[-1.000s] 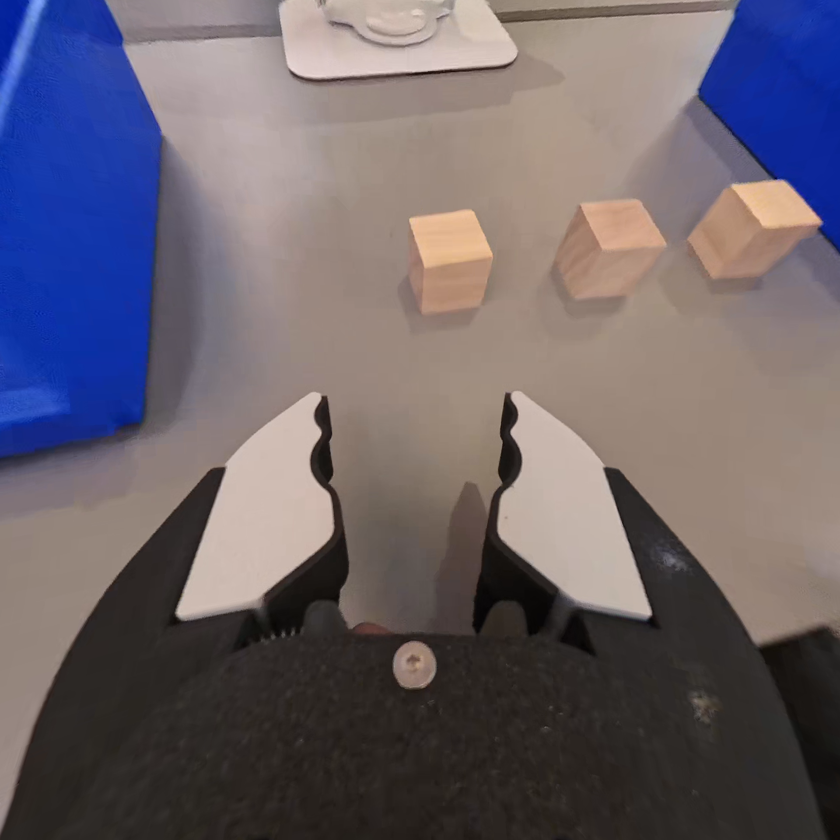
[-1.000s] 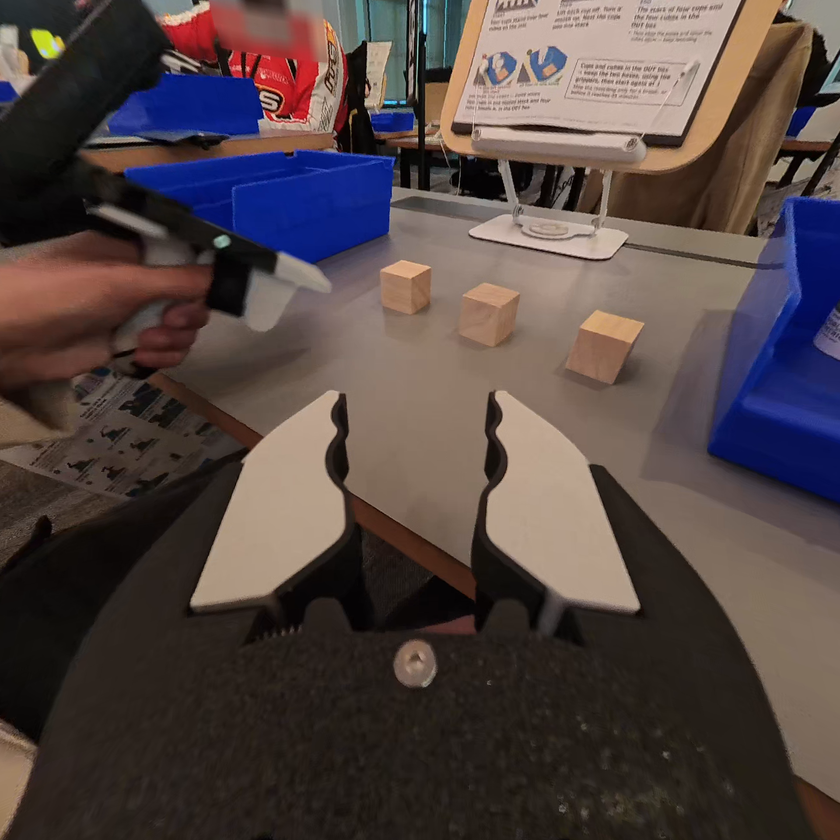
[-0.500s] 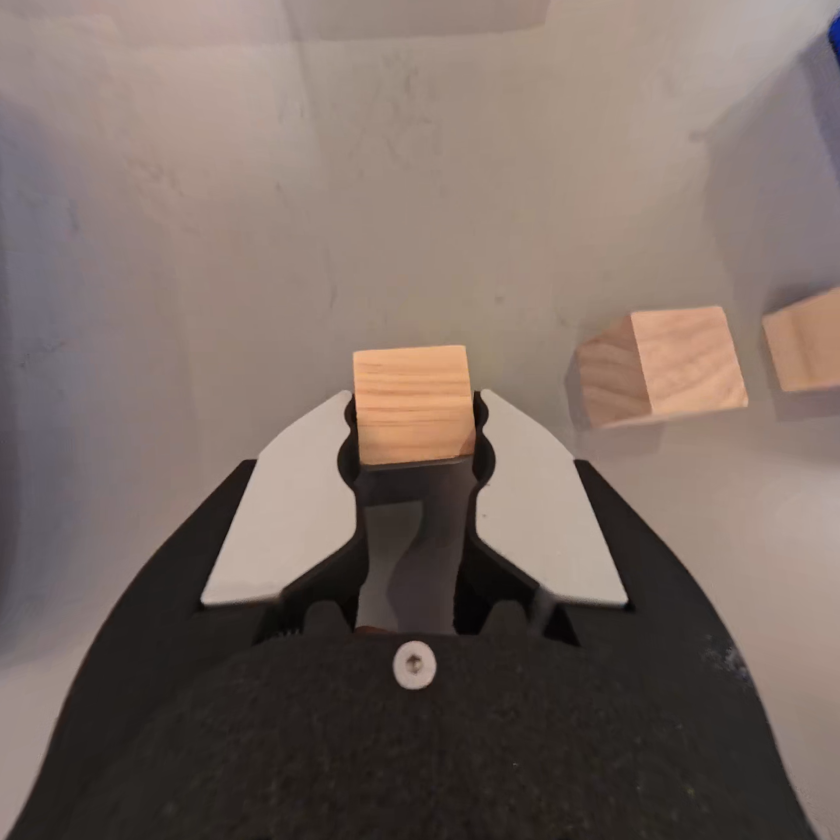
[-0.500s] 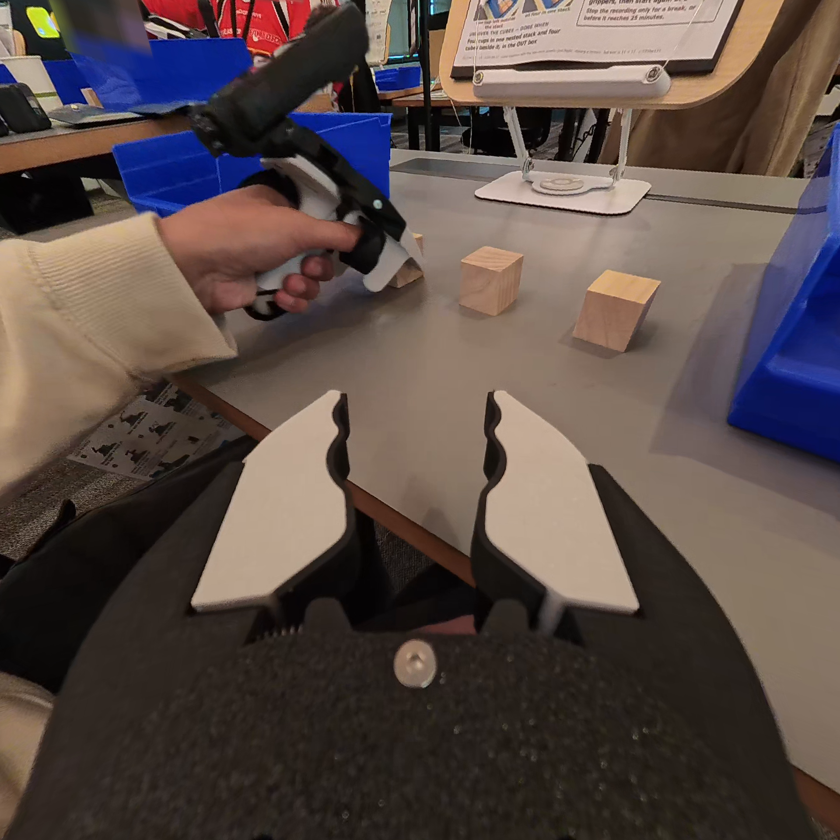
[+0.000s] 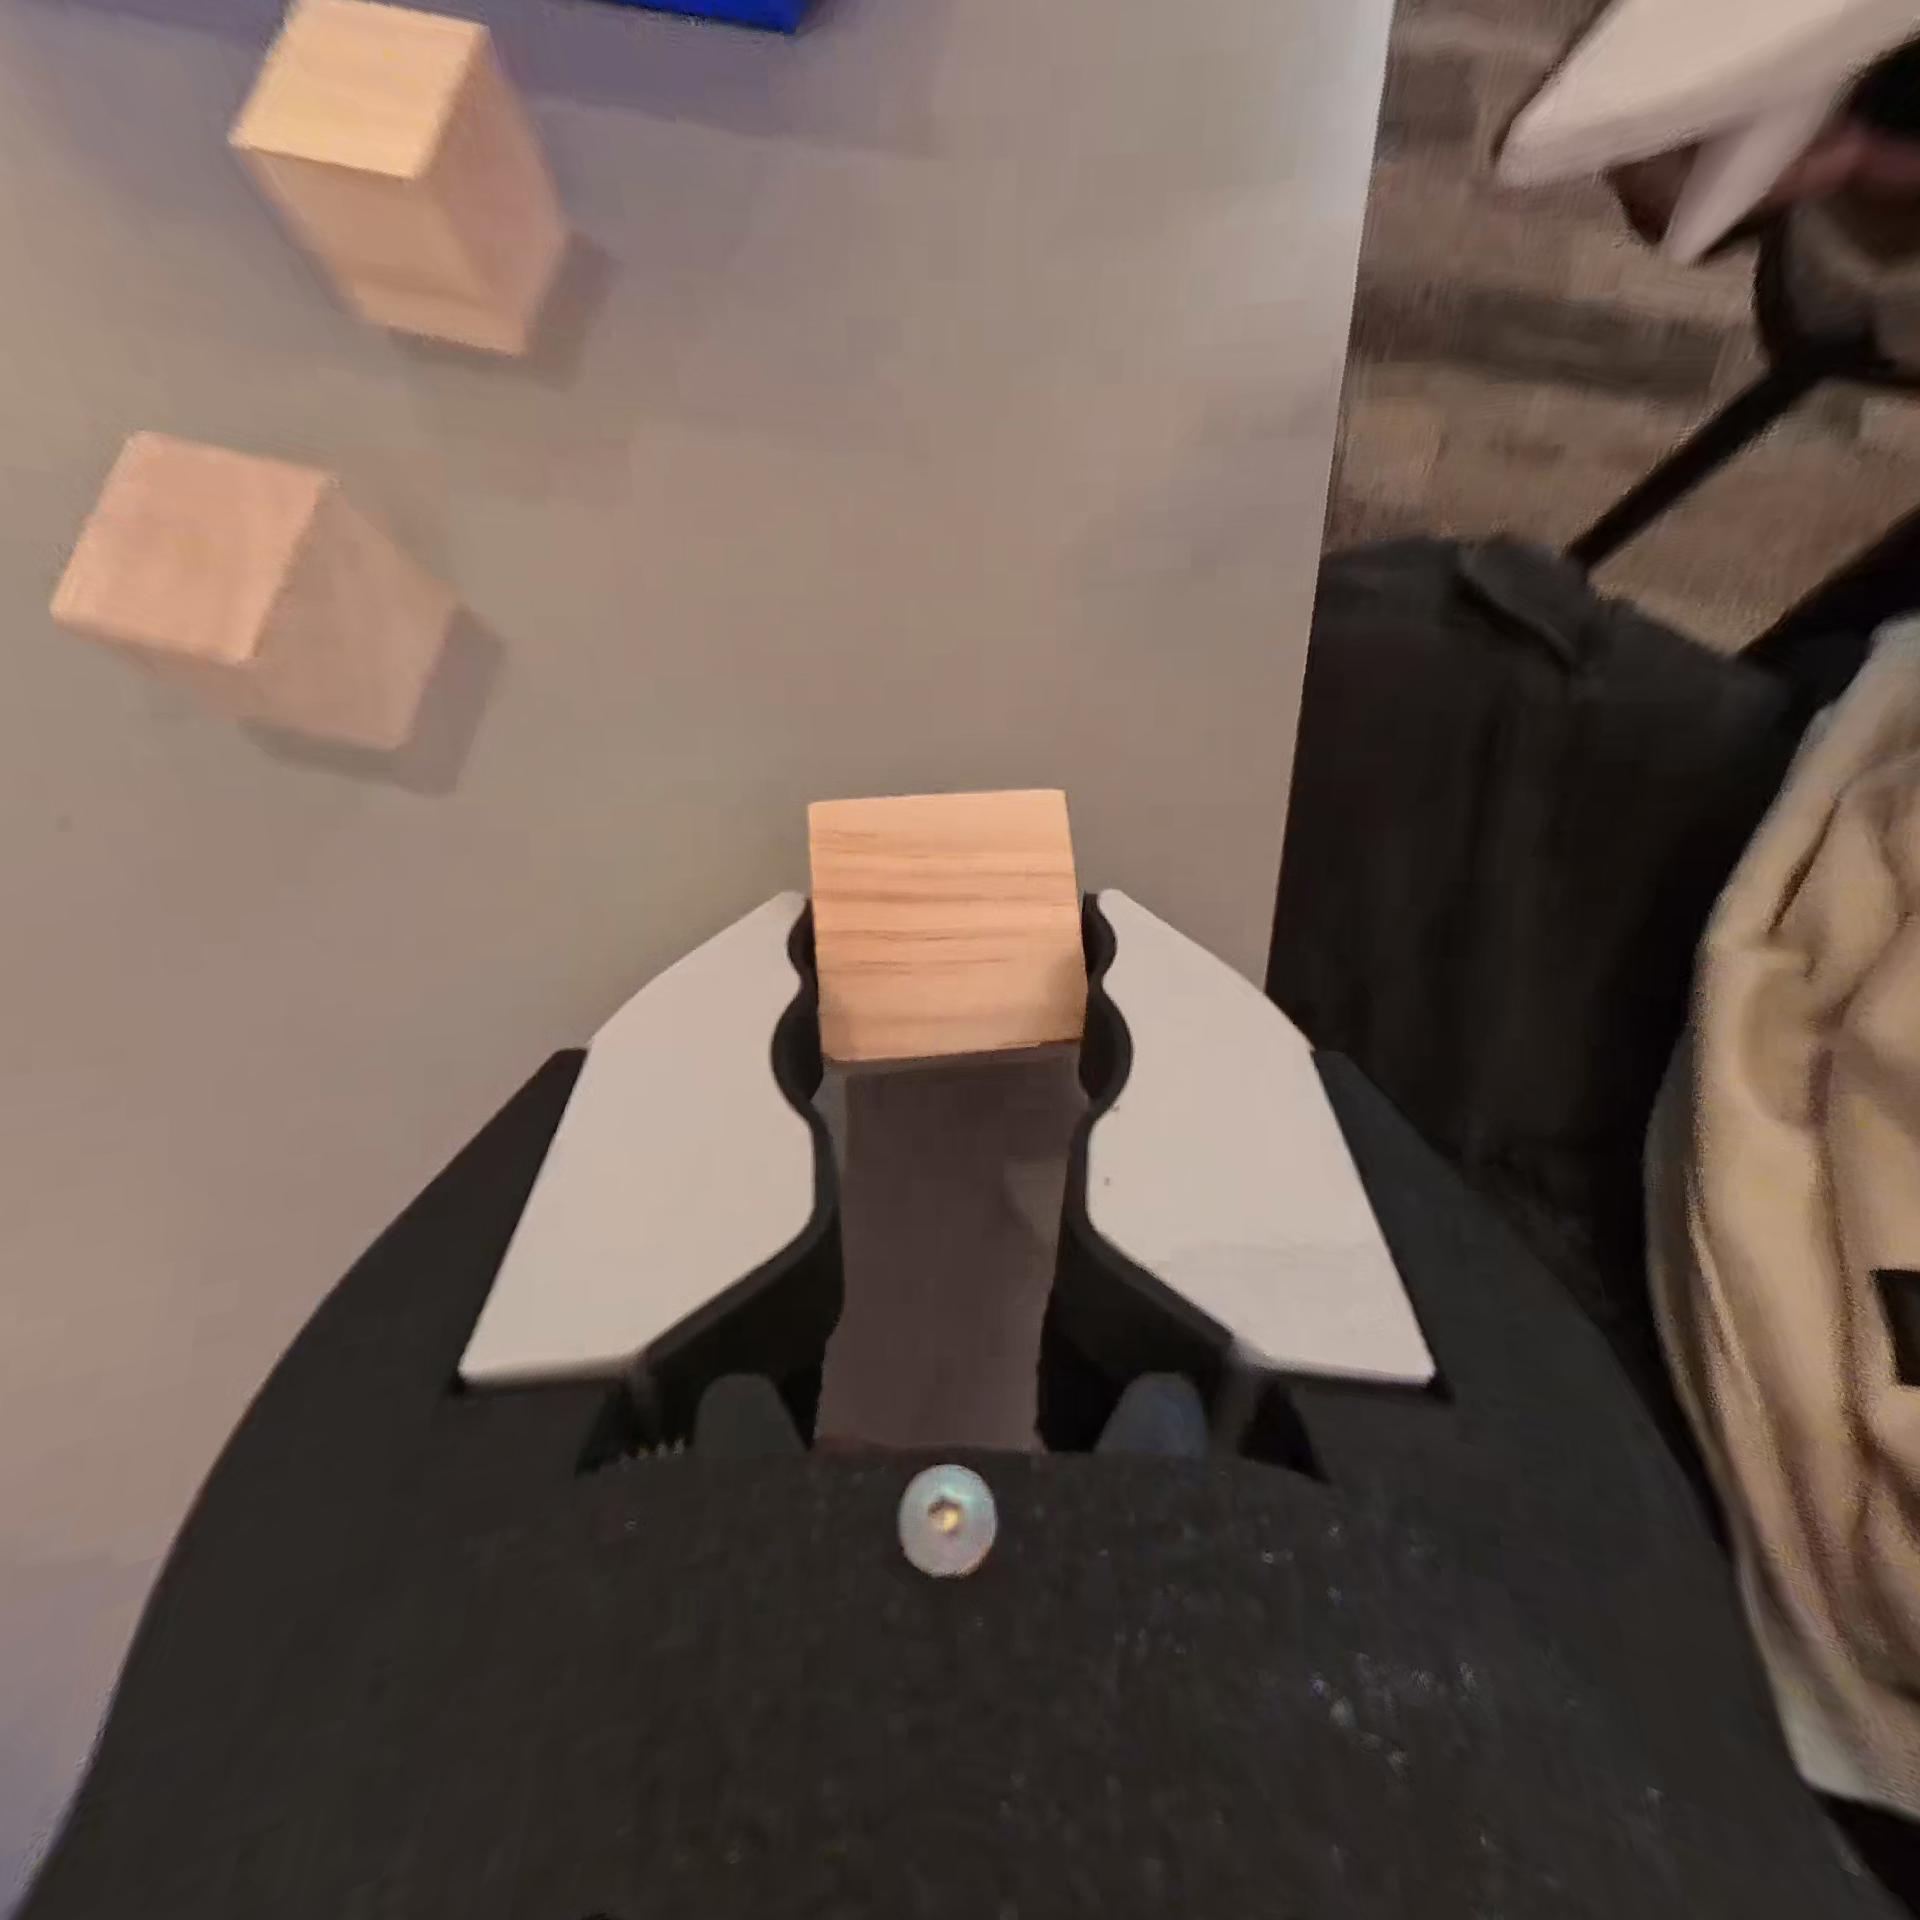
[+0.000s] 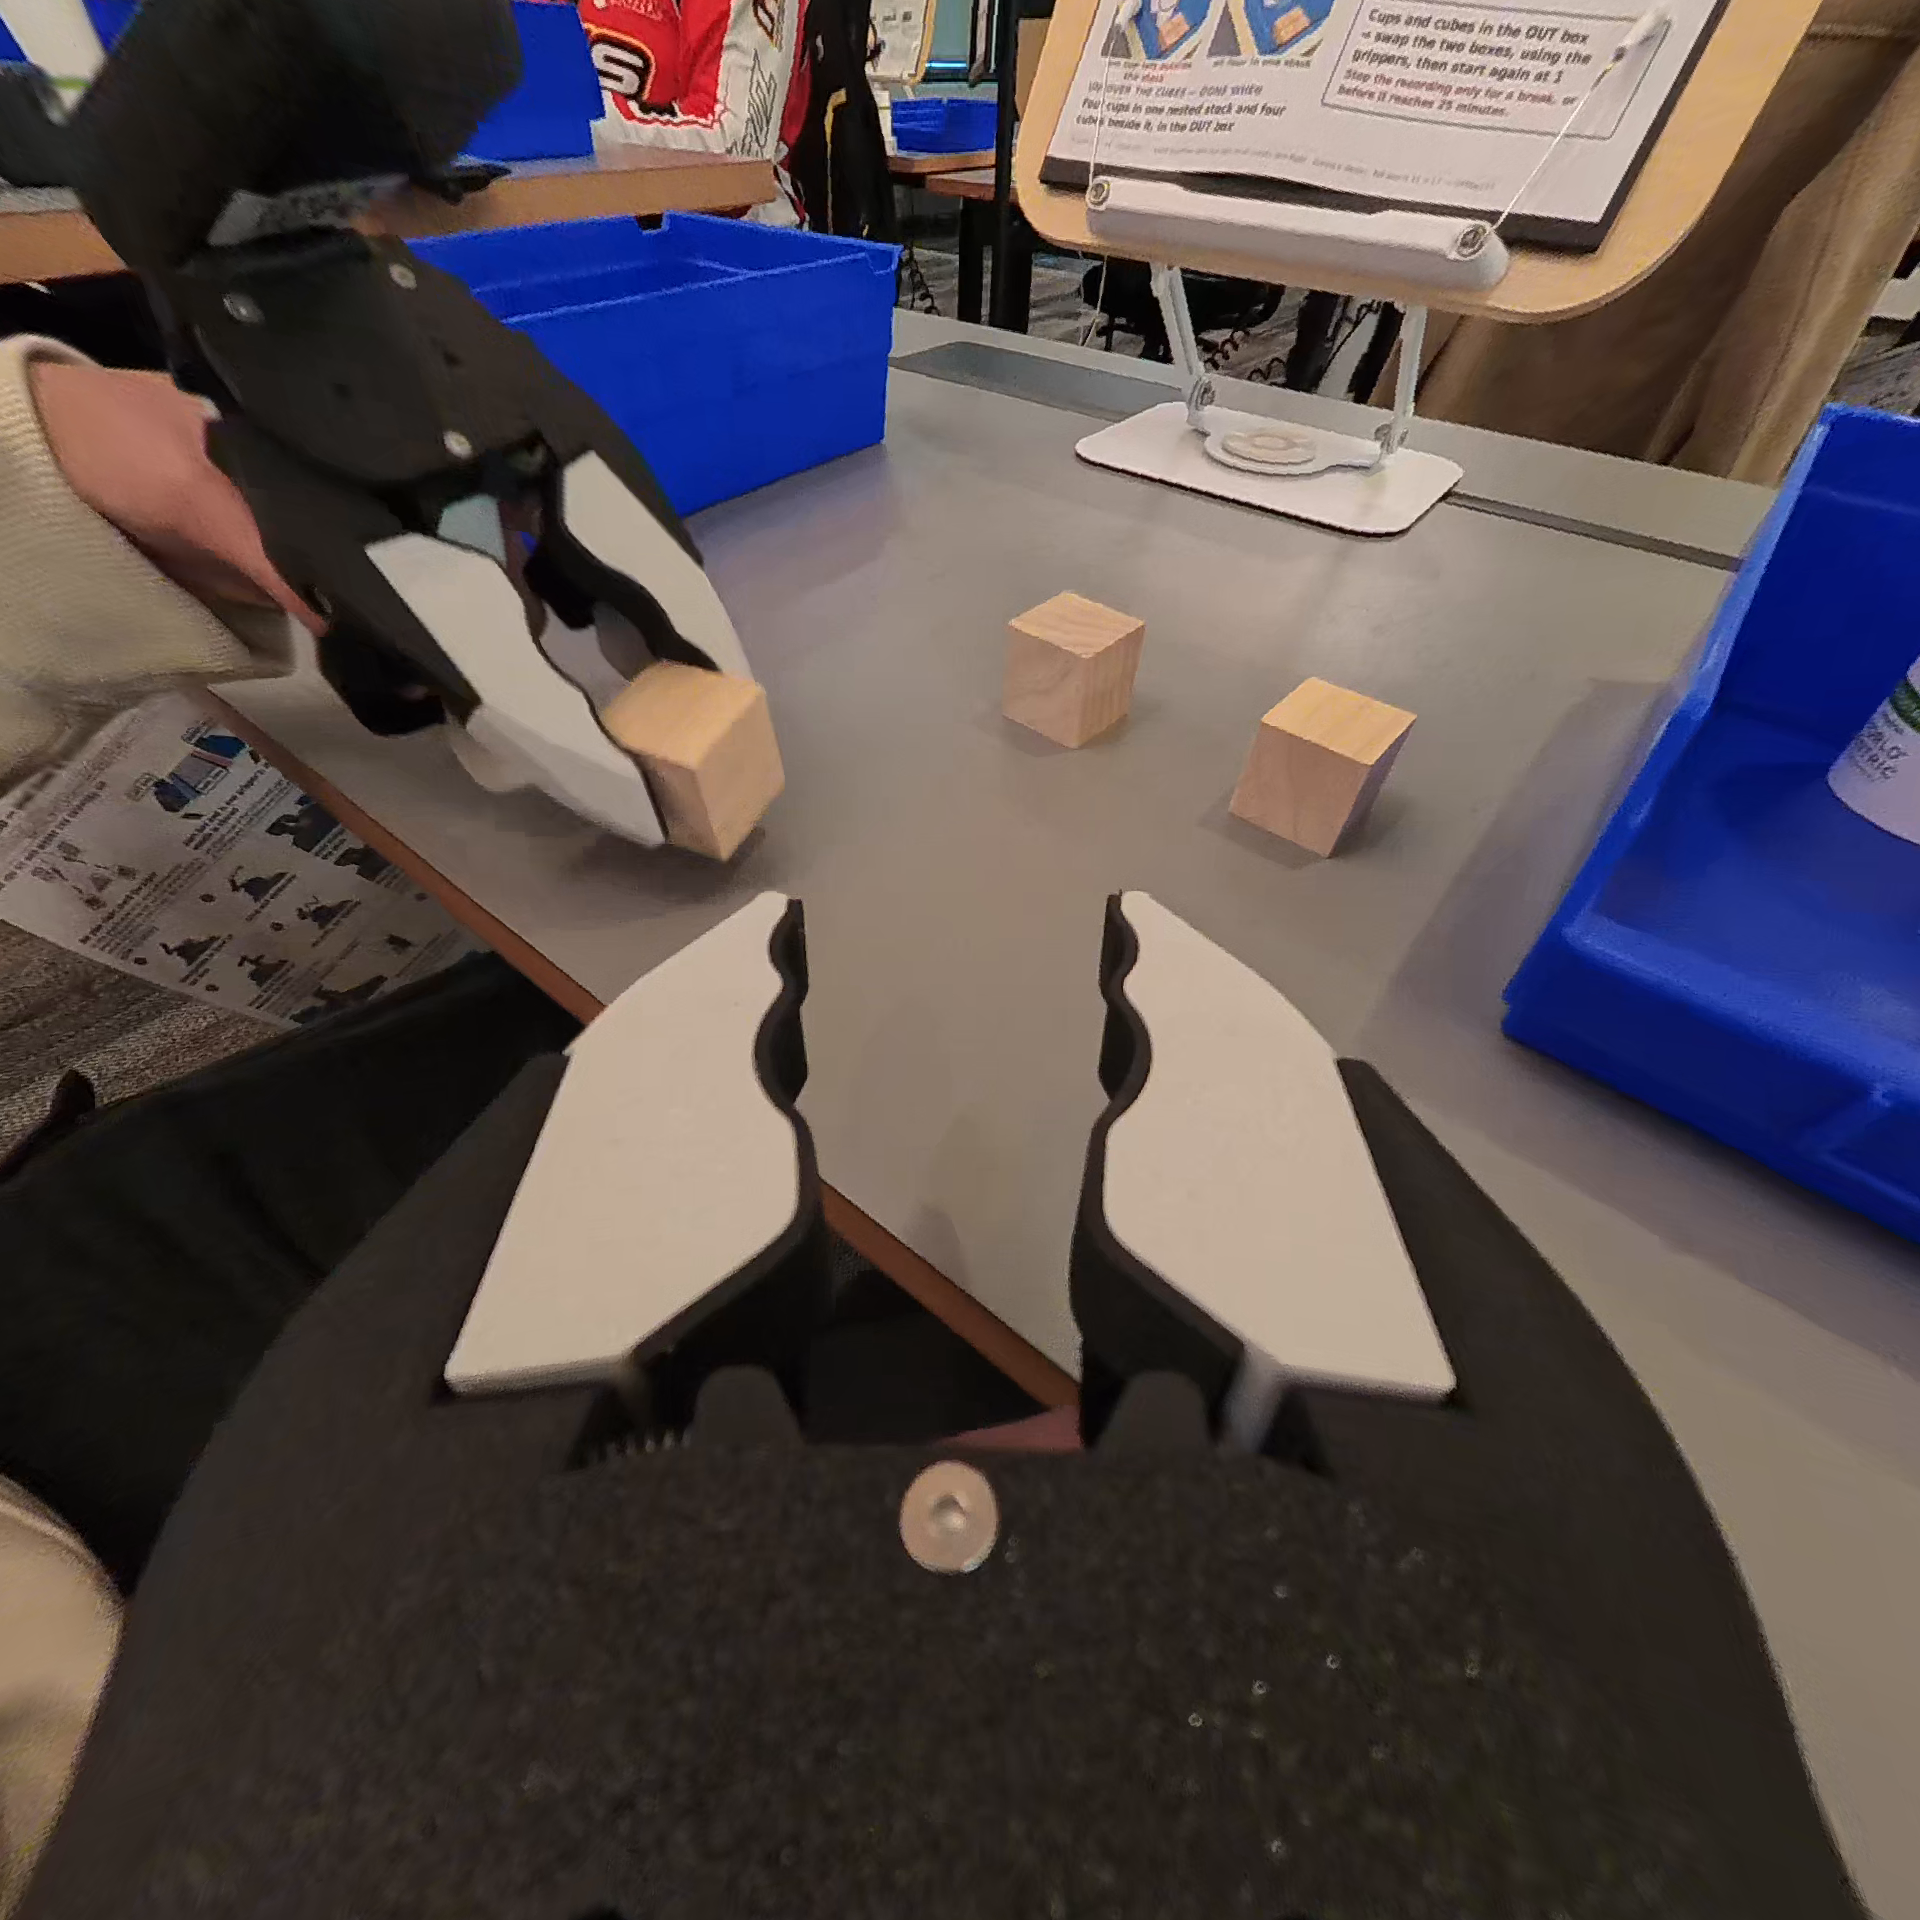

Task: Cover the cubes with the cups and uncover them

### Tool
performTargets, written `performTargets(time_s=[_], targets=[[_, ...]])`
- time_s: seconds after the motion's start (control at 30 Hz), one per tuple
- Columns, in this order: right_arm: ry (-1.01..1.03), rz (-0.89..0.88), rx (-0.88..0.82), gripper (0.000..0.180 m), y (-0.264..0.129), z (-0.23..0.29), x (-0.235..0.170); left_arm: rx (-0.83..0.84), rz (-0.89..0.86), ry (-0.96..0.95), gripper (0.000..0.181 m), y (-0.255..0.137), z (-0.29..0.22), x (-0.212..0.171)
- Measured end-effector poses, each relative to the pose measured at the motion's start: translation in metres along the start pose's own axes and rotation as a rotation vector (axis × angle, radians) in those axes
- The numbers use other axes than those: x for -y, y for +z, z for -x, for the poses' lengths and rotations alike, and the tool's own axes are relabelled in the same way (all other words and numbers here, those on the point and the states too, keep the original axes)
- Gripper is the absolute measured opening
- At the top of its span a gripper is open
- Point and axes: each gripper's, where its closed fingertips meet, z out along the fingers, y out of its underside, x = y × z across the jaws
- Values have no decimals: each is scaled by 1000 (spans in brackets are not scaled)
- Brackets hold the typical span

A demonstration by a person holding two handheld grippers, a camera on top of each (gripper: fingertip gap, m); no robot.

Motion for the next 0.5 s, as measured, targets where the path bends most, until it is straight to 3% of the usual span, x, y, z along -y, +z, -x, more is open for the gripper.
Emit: performTargets(time_s=[0.17, 0.3, 0.43, 0.5], targets=[[-11, 20, 3, 53, 3, 3, -3, -31, 59, 113, 47, 24, 0, 4], [-25, 52, 18, 53, 6, 10, -11, -70, 21, 91, 48, 24, 2, 3], [-87, 151, 68, 57, 11, 14, -14, -33, -44, 18, 80, 6, 9, 2], [-176, 241, 156, 61, 12, 22, -10, 10, -138, -30, 88, -16, 7, 5]])
